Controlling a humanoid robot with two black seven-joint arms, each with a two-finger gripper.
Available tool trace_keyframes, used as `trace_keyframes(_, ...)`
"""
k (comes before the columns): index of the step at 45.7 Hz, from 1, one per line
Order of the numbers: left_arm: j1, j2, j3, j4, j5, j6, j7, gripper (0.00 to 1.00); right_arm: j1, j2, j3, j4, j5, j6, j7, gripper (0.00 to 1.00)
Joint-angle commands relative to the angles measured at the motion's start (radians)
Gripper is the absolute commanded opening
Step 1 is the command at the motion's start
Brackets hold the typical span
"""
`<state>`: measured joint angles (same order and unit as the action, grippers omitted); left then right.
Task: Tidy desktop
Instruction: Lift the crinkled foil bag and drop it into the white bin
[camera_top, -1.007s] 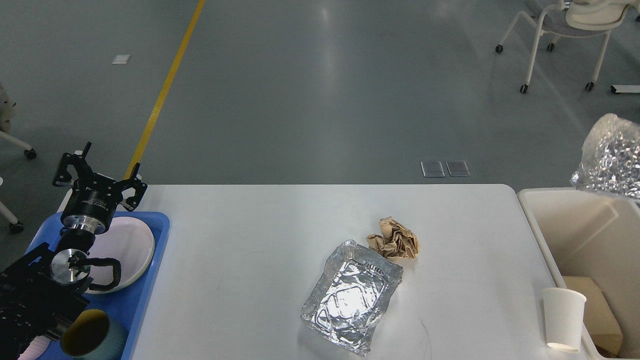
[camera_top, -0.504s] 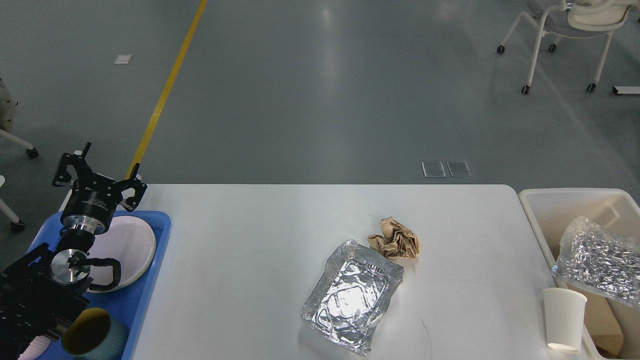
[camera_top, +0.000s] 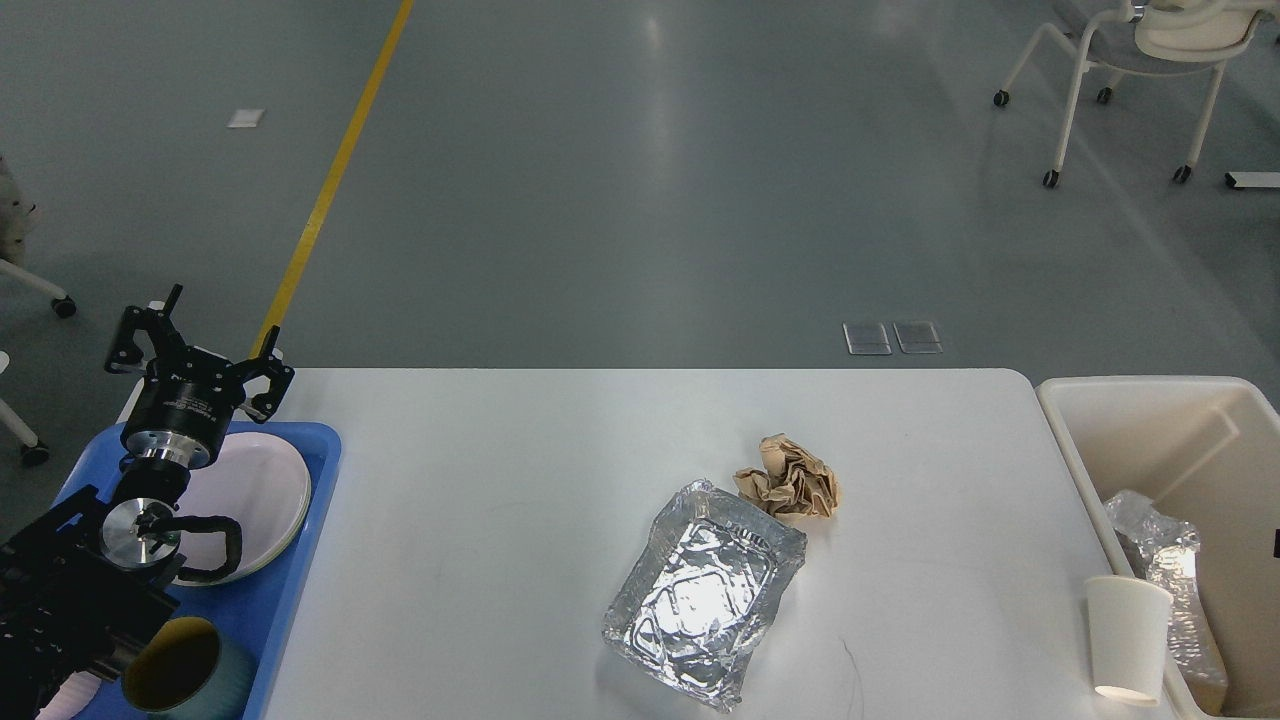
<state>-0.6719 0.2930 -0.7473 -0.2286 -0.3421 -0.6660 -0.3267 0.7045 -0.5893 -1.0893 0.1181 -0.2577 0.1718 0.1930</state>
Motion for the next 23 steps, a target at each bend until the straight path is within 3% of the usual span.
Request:
trace_keyframes(1,0.0,0.0,0.0,0.0,0.0,0.0,0.0,1.0,0.007,-0.003,-0.001,0.0,0.0,0.008,0.006,1.0)
trace_keyframes(9,0.0,0.0,0.0,0.0,0.0,0.0,0.0,1.0,0.14,-0.003,-0.018,0.077,-0.012,0.02,0.011,1.0)
trace_keyframes(15,0.0,0.0,0.0,0.0,0.0,0.0,0.0,1.0,0.476,-0.079,-0.135,0.417,-0.028,0.022,0.011,1.0)
trace_keyframes(23,0.0,0.0,-0.001,0.0,0.0,0.0,0.0,1.0,1.18,-0.072,-0.371,1.052,-0.129,0.097,0.0,1.0)
